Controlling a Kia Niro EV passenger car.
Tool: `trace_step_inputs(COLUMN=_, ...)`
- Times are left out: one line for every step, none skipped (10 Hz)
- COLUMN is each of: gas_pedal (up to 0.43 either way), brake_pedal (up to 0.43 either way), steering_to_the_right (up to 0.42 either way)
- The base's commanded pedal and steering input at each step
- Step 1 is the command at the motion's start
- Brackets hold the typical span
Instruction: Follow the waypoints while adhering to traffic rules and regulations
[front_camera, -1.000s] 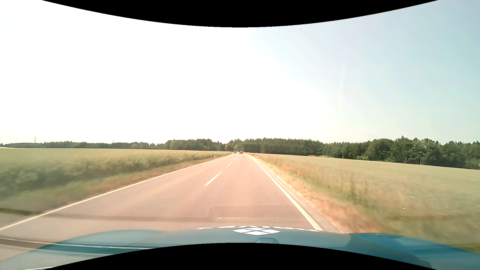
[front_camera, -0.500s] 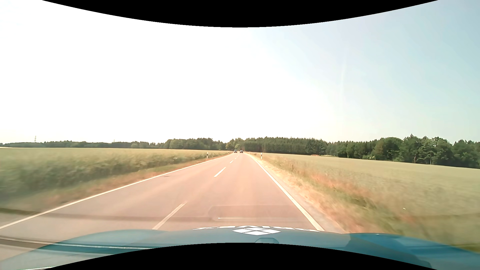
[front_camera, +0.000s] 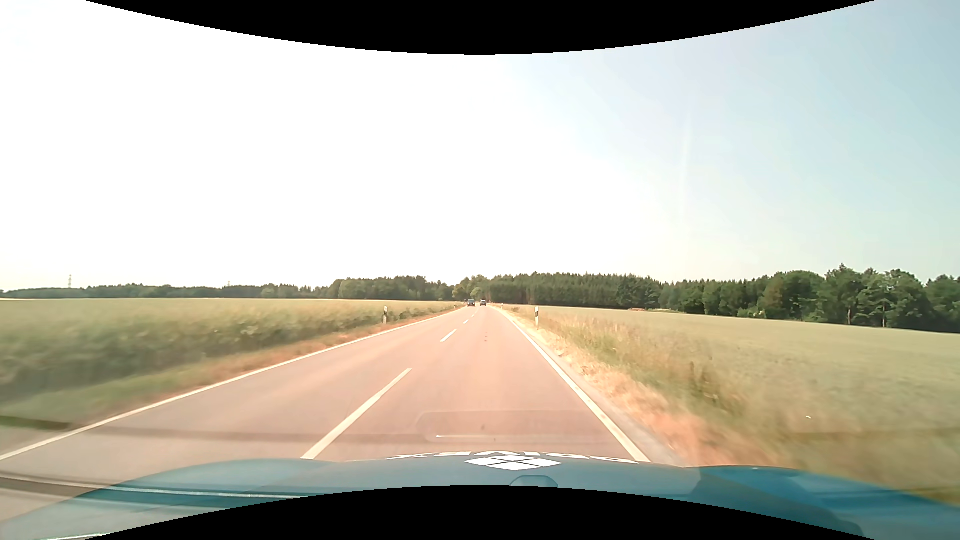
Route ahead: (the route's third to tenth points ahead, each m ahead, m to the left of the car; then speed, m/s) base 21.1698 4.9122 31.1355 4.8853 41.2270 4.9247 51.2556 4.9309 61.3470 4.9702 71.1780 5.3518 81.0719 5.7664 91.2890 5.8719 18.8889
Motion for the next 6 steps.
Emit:
trace_step_inputs(gas_pedal=0.268, brake_pedal=0.000, steering_to_the_right=-0.004)
trace_step_inputs(gas_pedal=0.268, brake_pedal=0.000, steering_to_the_right=-0.004)
trace_step_inputs(gas_pedal=0.268, brake_pedal=0.000, steering_to_the_right=-0.004)
trace_step_inputs(gas_pedal=0.268, brake_pedal=0.000, steering_to_the_right=-0.004)
trace_step_inputs(gas_pedal=0.268, brake_pedal=0.000, steering_to_the_right=-0.003)
trace_step_inputs(gas_pedal=0.268, brake_pedal=0.000, steering_to_the_right=-0.003)
